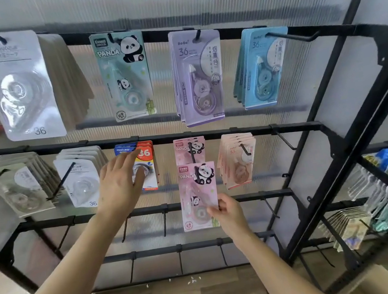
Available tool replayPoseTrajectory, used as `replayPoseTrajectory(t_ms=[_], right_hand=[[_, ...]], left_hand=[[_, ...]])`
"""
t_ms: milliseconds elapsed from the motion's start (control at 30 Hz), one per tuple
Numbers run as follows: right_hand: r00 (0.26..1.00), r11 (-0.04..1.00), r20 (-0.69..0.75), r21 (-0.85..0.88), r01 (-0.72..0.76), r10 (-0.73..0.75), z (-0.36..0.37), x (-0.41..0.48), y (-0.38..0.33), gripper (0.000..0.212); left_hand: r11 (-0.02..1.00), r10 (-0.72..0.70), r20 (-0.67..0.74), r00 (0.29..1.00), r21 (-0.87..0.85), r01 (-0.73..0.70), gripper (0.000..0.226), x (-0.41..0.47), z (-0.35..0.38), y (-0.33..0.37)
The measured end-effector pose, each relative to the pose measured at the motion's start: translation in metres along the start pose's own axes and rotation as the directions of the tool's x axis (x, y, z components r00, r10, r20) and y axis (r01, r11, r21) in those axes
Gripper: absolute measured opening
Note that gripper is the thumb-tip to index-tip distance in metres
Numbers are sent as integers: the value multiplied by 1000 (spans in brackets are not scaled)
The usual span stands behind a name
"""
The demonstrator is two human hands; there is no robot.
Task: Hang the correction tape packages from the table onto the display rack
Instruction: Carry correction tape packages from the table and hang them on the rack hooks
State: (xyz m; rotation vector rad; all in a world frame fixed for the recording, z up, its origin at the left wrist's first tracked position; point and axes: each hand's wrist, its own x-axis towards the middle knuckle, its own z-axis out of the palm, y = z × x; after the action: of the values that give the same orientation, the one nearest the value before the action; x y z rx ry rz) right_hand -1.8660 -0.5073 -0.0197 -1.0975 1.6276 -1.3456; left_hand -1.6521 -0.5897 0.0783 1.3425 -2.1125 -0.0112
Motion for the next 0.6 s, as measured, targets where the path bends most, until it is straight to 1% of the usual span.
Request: replayPoseTrajectory(t_ms=[100, 167, 267, 367, 433, 500, 600], right_hand=[[998, 998, -36, -25, -53, 52, 5, 28, -3, 16], [994, 996, -51, -8, -92, 92, 9, 45, -6, 20], [990, 991, -56, -20, -129, 128, 15, 71, -13, 26], [987, 988, -82, -56, -147, 142, 20, 95, -16, 31], [983, 985, -107, -72, -159, 151, 22, 107, -15, 32], [977, 982, -143, -76, -171, 159, 24, 115, -12, 36], [968, 985, -199, -47, -167, 155, 27, 119, -9, 43]], left_hand=[[999, 35, 65, 997, 39, -37, 39, 8, 4, -1], [995, 81, 49, 996, 49, -84, 34, 10, 5, 0], [981, 162, -5, 987, 106, -161, 41, 9, 5, -1], [974, 157, 12, 987, 166, -157, 36, 10, 5, -1], [969, 163, 14, 987, 188, -163, 40, 11, 5, -2], [967, 172, 17, 985, 190, -172, 46, 12, 5, -2], [971, 158, 8, 987, 178, -157, 39, 13, 6, -5]])
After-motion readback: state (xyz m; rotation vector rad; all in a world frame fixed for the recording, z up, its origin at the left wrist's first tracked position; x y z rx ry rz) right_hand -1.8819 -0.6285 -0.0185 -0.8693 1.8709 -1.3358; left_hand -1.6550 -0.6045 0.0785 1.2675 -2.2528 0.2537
